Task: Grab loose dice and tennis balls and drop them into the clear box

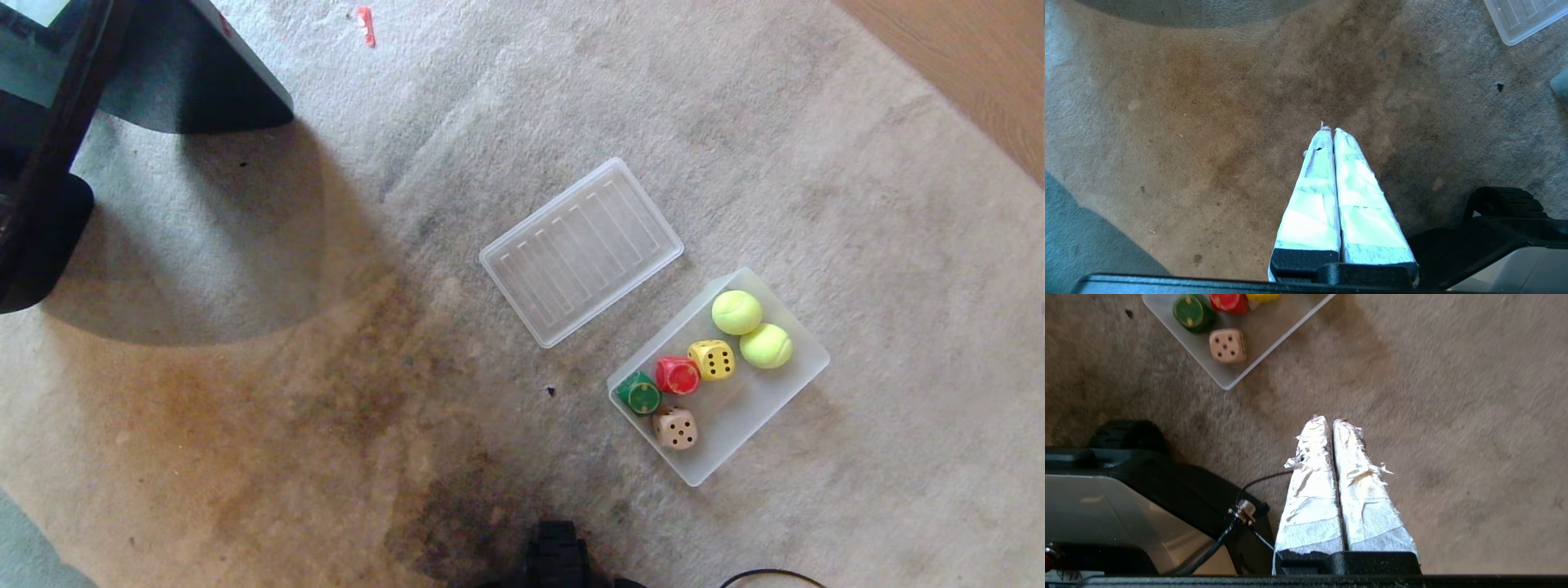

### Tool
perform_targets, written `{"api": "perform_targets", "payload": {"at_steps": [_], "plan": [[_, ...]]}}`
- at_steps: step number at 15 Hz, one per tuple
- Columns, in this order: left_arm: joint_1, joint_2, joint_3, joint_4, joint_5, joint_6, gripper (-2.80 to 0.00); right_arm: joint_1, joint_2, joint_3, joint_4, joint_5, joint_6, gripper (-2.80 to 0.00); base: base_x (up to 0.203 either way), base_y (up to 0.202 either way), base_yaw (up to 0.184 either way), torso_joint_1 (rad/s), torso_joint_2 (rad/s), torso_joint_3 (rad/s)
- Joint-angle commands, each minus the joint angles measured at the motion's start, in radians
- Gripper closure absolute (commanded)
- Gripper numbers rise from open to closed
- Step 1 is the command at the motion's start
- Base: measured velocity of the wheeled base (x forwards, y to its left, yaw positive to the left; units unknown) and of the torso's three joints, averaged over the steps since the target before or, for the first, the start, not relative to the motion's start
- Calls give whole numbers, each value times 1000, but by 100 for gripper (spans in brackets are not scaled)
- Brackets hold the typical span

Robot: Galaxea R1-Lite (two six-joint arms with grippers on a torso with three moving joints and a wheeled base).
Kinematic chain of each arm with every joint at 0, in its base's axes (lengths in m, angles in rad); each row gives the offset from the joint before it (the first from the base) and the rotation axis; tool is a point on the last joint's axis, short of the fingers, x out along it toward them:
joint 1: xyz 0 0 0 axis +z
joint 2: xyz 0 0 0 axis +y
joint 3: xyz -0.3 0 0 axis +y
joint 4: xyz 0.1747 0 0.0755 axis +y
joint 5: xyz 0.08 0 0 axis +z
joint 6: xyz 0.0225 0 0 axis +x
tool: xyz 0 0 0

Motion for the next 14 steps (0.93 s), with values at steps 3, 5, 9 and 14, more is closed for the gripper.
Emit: {"api": "perform_targets", "payload": {"at_steps": [3,5,9,14], "plan": [[0,0,2,0,1,0,0,0,-42,2,8,1,4,0,0,0,0,0,0,0],[0,0,1,0,1,-2,0,0,-42,2,8,1,1,0,0,0,0,0,0,0],[0,0,0,0,1,3,0,0,-40,1,12,4,-7,0,0,0,0,0,0,0],[0,0,2,0,1,0,0,1,-40,0,12,4,-8,0,0,0,0,0,0,0]]}}
